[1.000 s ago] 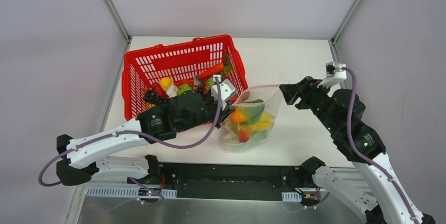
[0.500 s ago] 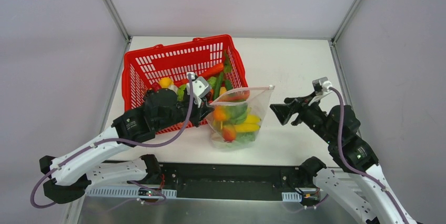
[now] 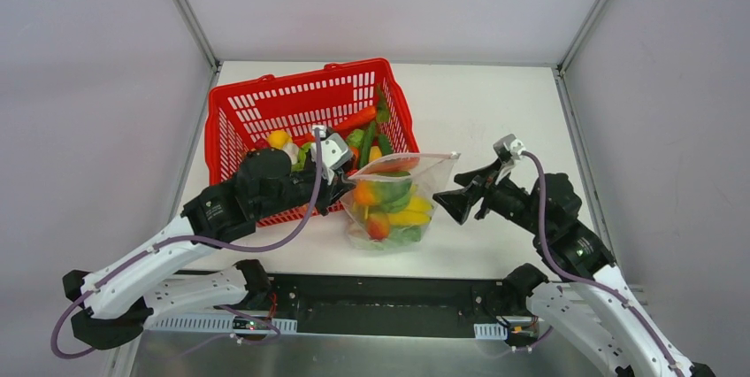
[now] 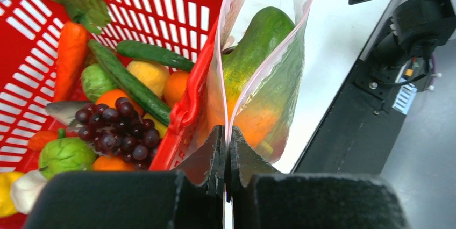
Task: Place the food in the zip-top bag and seal the zipper
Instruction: Adjust the zipper food storage bag at the center of the board.
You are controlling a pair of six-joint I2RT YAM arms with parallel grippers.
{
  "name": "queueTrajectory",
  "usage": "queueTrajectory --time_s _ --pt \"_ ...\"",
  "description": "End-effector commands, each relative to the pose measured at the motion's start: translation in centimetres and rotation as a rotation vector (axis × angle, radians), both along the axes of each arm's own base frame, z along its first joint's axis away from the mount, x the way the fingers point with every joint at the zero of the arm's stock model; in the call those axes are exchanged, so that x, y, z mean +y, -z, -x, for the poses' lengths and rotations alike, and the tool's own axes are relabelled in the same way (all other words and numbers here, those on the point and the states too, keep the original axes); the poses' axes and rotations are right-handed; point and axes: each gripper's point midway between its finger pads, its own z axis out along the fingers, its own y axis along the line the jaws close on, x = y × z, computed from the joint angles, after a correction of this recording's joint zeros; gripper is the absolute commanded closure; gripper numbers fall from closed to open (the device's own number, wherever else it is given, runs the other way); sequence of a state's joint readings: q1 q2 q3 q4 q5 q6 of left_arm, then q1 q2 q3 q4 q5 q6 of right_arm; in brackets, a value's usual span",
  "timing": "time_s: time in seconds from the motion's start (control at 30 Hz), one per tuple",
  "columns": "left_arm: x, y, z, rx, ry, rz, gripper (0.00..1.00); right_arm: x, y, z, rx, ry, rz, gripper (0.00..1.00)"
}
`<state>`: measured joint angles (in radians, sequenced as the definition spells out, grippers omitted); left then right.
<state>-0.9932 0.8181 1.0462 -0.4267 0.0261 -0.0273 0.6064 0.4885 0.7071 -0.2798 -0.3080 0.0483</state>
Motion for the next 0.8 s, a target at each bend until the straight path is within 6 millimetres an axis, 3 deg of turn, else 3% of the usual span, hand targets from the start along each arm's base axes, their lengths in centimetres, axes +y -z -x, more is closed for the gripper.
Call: queueTrajectory --time_s 0.0,0.17,0.3,0.57,0.77 --pt "1.4 -1.0 -0.3 -0.06 -0.001 -0.002 1.0 1.5 -3.5 -0.1 -0.143 -0.074 -0.09 0.18" --pt "2.0 -0.5 -0.2 -0.062 0.015 -0.014 1.0 0.8 -1.1 -2.2 -0.181 0.009 -0.03 0.19" --pt "1.8 -0.5 -0.1 -0.066 0.038 -0.01 1.0 1.4 -1.6 -2.9 -0.236 0.005 -0.052 0.22" --pt "2.8 -1.2 -0.4 -0.079 0.026 -0.03 1.0 3.0 -2.0 -1.7 -0.225 -0.181 -0.003 0.3" --pt "3.2 -1.0 -0.7 -0.08 0.017 -0.033 1.0 2.5 -1.8 -2.3 -0.175 -0.252 -0.016 0.34"
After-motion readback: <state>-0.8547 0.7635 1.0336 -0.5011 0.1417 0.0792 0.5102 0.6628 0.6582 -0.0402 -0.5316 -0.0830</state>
